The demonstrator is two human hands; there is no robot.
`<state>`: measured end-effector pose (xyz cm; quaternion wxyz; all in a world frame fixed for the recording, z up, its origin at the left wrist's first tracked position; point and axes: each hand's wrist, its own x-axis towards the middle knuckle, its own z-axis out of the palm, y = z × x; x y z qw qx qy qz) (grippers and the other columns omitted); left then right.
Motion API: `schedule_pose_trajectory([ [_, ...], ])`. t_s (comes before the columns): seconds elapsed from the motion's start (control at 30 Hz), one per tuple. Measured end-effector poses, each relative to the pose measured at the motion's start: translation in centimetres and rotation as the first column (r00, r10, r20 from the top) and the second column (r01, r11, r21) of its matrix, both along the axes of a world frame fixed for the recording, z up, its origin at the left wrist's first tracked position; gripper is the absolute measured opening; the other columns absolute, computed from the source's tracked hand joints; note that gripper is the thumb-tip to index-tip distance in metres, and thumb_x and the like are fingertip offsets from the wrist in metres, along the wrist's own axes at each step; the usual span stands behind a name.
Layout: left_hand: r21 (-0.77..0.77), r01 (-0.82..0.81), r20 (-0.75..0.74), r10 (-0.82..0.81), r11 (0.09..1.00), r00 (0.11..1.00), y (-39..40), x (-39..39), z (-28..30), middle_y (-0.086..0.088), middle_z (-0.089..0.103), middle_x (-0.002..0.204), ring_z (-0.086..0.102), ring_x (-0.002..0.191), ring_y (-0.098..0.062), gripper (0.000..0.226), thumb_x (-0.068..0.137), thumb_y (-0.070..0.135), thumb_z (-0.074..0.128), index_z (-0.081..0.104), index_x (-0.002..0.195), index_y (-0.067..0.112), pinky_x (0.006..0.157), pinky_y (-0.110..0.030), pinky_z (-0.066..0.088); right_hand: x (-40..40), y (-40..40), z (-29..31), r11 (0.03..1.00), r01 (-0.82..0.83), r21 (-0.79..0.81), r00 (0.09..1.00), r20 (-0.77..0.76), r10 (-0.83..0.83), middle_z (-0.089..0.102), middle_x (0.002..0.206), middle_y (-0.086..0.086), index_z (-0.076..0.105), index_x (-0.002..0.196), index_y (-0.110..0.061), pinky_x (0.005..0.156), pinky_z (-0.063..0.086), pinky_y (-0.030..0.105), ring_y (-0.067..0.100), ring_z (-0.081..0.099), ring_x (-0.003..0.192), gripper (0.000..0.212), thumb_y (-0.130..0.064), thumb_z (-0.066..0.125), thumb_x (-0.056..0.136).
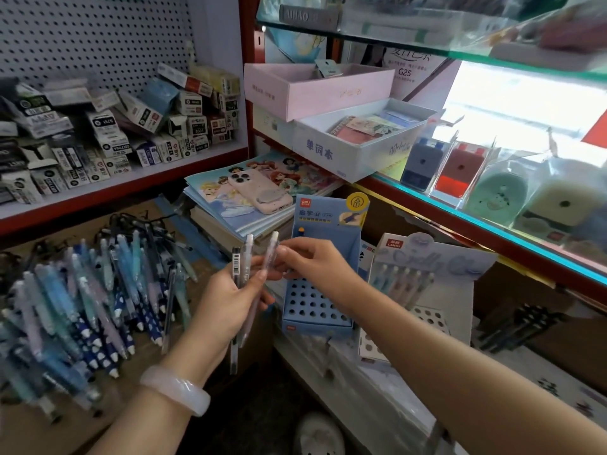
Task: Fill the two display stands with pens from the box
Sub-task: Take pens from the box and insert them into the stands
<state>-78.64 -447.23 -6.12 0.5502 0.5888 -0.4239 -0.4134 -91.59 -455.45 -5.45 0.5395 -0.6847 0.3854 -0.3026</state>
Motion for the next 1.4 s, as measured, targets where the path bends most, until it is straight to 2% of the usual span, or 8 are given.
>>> schedule_pose_trajectory([
  [0.13, -0.017, 0.029, 0.008, -0.028, 0.999, 1.000, 0.7, -1.5, 0.5, -0.002, 0.069, 0.086, 0.067, 0.060, -0.011, 0.012, 0.094, 0.010, 0.048, 0.056, 0.094, 0.020, 0.058, -0.021, 0.056, -1.2, 1.3, 1.3, 1.000, 0.007, 0.031, 0.999, 0.032, -0.008, 0.068, 0.090, 0.009, 0.063, 0.100, -0.003, 0.080, 0.057, 0.028, 0.015, 0.067, 0.082, 0.014, -0.012, 0.058, 0.092],
  [0.27, 0.006, -0.003, 0.033, 0.002, 1.000, 0.999, 1.4, -2.4, 0.6, -0.006, 0.068, 0.090, 0.068, 0.080, -0.020, 0.010, 0.096, 0.017, 0.044, 0.052, 0.092, 0.020, 0.071, -0.036, 0.056, -5.3, 1.1, 4.7, 0.982, 0.170, -0.086, 0.985, 0.021, -0.169, 0.069, 0.086, -0.001, 0.061, 0.097, -0.012, 0.071, 0.056, 0.019, 0.005, 0.067, 0.075, 0.008, -0.016, 0.057, 0.092],
  [0.37, 0.028, -0.090, 0.045, 0.089, 0.996, 0.995, 1.7, -3.1, 0.6, -0.009, 0.065, 0.077, 0.062, 0.063, -0.021, 0.012, 0.098, 0.021, 0.040, 0.051, 0.093, 0.018, 0.060, -0.034, 0.052, -10.4, 0.1, 6.9, 0.909, 0.370, -0.194, 0.928, 0.031, -0.371, 0.069, 0.080, 0.005, 0.059, 0.091, -0.011, 0.063, 0.056, 0.020, 0.012, 0.068, 0.067, 0.005, -0.015, 0.056, 0.093],
  [0.5, 0.037, -0.096, 0.096, 0.093, 0.995, 0.991, 1.4, -4.2, 1.1, -0.004, 0.046, 0.060, 0.038, 0.045, -0.016, 0.016, 0.097, 0.027, 0.043, 0.053, 0.093, 0.015, 0.047, -0.026, 0.033, -16.5, -0.6, 6.3, 0.808, 0.478, -0.344, 0.836, -0.107, -0.539, 0.068, 0.076, 0.009, 0.054, 0.082, -0.019, 0.059, 0.054, 0.023, 0.014, 0.068, 0.063, 0.012, -0.016, 0.055, 0.094],
  [0.63, 0.112, -0.047, 0.074, 0.039, 0.993, 0.996, 0.6, -6.6, 2.1, -0.001, 0.044, 0.068, 0.038, 0.051, -0.013, 0.017, 0.096, 0.033, 0.043, 0.045, 0.090, 0.018, 0.049, -0.039, 0.040, -19.3, 0.1, 3.7, 0.754, 0.487, -0.440, 0.721, -0.284, -0.632, 0.063, 0.081, -0.002, 0.050, 0.084, -0.024, 0.062, 0.053, 0.022, 0.006, 0.063, 0.071, 0.013, -0.018, 0.052, 0.095],
  [0.8, 0.168, -0.061, 0.024, 0.058, 0.984, 0.998, -0.2, -9.2, 2.0, -0.008, 0.043, 0.068, 0.032, 0.043, -0.013, 0.023, 0.099, 0.014, 0.034, 0.029, 0.077, 0.019, 0.029, -0.016, 0.025, -19.3, 0.8, 0.0, 0.736, 0.463, -0.494, 0.676, -0.340, -0.654, 0.061, 0.094, -0.006, 0.052, 0.098, -0.021, 0.071, 0.052, 0.024, 0.007, 0.062, 0.083, 0.003, -0.020, 0.050, 0.096],
  [1.03, 0.137, -0.029, 0.104, 0.015, 0.990, 0.994, 0.5, -9.5, 1.4, -0.007, 0.049, 0.072, 0.038, 0.053, -0.015, 0.021, 0.099, 0.008, 0.036, 0.037, 0.082, 0.019, 0.043, -0.023, 0.034, -18.0, 1.0, -2.1, 0.771, 0.435, -0.466, 0.730, -0.318, -0.604, 0.059, 0.083, -0.012, 0.050, 0.091, -0.024, 0.057, 0.044, 0.012, -0.002, 0.060, 0.074, 0.005, -0.023, 0.051, 0.096],
  [1.4, 0.125, 0.026, 0.237, -0.055, 0.992, 0.970, 1.0, -8.4, 0.1, -0.001, 0.058, 0.079, 0.047, 0.065, -0.014, 0.023, 0.097, 0.008, 0.039, 0.045, 0.086, 0.027, 0.060, -0.028, 0.040, -15.3, 0.3, -3.5, 0.794, 0.333, -0.508, 0.708, -0.421, -0.566, 0.065, 0.097, 0.005, 0.050, 0.109, -0.013, 0.068, 0.052, 0.028, 0.019, 0.064, 0.085, 0.016, -0.023, 0.044, 0.099],
])
